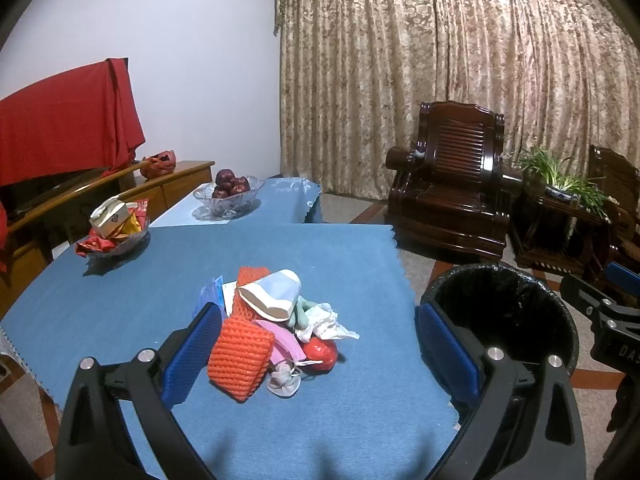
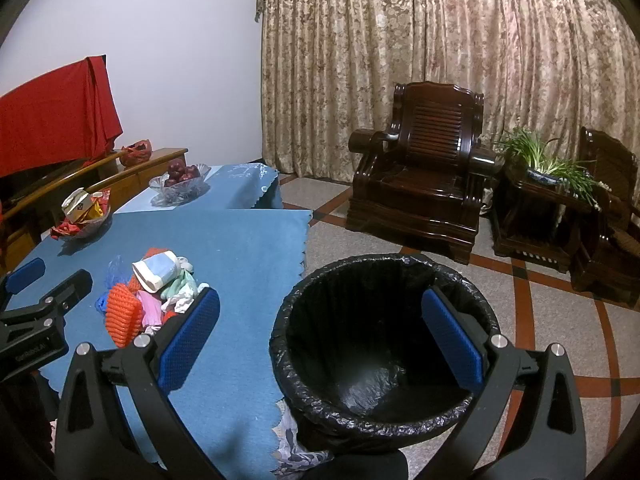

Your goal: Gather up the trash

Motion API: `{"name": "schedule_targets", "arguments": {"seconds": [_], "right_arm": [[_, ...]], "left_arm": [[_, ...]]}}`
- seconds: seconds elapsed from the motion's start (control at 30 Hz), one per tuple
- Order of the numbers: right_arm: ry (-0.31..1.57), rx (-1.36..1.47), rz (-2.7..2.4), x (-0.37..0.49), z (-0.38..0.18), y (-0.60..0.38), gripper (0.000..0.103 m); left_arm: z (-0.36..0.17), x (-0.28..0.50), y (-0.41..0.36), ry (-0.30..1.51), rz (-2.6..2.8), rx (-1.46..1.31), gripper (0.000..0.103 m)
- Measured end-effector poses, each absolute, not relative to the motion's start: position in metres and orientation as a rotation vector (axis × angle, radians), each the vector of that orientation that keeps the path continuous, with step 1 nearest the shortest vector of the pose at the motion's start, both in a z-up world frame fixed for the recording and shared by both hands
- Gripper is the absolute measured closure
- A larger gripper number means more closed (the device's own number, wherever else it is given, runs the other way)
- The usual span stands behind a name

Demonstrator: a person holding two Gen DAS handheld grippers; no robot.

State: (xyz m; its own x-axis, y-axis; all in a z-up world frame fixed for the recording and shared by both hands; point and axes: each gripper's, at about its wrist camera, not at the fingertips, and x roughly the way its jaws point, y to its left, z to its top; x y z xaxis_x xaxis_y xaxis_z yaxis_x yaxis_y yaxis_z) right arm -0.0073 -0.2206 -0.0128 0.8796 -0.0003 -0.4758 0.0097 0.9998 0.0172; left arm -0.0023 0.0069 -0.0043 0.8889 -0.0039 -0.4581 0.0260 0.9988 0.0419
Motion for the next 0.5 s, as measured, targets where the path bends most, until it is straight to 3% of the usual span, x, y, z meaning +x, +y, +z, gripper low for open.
{"name": "schedule_targets", "arguments": {"seconds": [0.5], "right_arm": [[0.497,0.019,-0.006,-0.0065,-0.0147,-0.22,0.005]], "left_arm": [[-0.0035,-0.0009,0.0086,0.477,-0.018,0.045,0.006]]}}
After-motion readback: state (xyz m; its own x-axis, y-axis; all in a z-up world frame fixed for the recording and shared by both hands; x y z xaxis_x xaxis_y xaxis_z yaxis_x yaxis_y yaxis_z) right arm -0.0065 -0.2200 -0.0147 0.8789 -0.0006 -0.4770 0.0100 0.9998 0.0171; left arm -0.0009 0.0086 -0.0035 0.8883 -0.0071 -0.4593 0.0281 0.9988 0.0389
